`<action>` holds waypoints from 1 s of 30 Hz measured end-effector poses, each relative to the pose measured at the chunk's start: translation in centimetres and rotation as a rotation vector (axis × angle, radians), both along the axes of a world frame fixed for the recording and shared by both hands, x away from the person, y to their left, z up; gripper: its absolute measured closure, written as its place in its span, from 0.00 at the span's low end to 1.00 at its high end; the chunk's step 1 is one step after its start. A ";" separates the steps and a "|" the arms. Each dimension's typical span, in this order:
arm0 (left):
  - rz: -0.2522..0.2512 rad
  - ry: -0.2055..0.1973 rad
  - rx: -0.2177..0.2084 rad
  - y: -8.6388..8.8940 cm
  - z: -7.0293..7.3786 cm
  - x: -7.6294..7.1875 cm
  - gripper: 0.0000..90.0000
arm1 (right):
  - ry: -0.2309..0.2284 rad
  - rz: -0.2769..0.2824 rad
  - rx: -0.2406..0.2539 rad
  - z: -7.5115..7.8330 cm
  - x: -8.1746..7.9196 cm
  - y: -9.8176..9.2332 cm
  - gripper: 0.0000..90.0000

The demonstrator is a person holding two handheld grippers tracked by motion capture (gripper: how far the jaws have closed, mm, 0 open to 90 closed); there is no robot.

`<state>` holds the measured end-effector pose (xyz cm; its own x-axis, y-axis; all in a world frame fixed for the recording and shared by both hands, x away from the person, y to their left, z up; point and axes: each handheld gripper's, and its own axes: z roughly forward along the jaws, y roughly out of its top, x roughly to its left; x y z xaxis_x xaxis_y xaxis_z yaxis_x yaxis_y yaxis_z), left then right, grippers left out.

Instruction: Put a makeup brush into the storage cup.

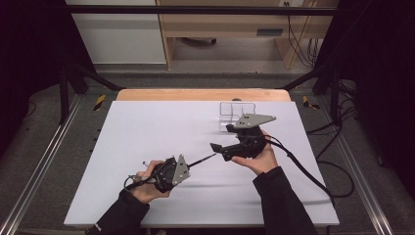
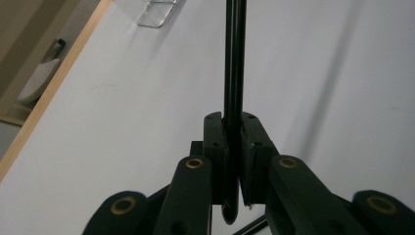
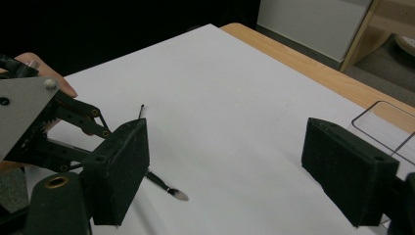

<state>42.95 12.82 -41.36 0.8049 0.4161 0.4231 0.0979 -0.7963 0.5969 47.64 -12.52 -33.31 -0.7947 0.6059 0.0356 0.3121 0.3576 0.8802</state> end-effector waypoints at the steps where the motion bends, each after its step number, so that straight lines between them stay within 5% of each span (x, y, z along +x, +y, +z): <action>1: 0.011 0.004 -0.017 0.0 0.0 0.0 0.92 | -0.002 -0.001 0.006 -0.1 0.0 -0.1 0.19; 18: 0.150 0.106 -0.302 0.5 -0.5 0.5 0.92 | 0.032 -0.013 0.109 -1.9 -0.8 0.0 0.19; 30: 0.229 0.115 -0.407 0.0 -0.7 0.5 0.92 | 0.063 0.003 0.188 -2.9 -0.9 1.1 0.20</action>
